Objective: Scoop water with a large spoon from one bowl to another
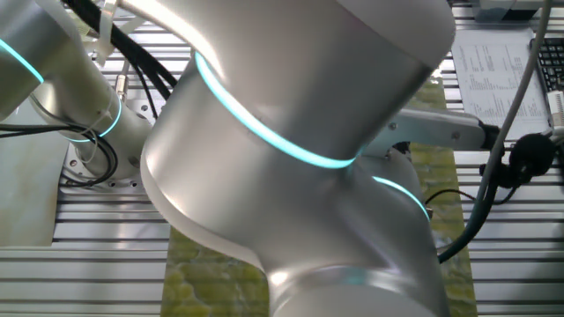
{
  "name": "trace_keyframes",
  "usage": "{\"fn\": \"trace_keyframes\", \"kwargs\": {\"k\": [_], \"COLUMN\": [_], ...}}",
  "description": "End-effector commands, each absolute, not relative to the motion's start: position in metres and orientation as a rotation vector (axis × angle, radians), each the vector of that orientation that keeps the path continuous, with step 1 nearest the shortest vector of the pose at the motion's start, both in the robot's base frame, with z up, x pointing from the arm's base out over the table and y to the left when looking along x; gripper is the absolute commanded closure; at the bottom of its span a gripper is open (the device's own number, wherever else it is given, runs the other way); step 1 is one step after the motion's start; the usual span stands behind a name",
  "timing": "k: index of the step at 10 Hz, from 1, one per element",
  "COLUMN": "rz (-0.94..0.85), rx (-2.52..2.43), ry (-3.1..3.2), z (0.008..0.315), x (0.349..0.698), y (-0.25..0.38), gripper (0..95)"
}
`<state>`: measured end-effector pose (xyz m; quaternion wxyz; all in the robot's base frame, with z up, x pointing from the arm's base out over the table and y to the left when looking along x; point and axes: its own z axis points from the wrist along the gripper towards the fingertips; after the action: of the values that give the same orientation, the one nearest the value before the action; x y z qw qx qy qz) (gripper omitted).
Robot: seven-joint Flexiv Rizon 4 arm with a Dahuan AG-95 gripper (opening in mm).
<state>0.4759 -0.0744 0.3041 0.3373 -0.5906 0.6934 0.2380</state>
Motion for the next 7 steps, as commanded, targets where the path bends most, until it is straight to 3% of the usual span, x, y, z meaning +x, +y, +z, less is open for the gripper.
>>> {"fn": "trace_keyframes", "kwargs": {"k": [1,7], "rz": [0.621,0.629], "rx": [-1.543,-1.531], "ry": [1.806,1.804], "z": [0.3051,0.3051], "x": [0.4751,0.4756], "y": [-0.0769,-0.0770], "gripper": [95.0,95.0]}}
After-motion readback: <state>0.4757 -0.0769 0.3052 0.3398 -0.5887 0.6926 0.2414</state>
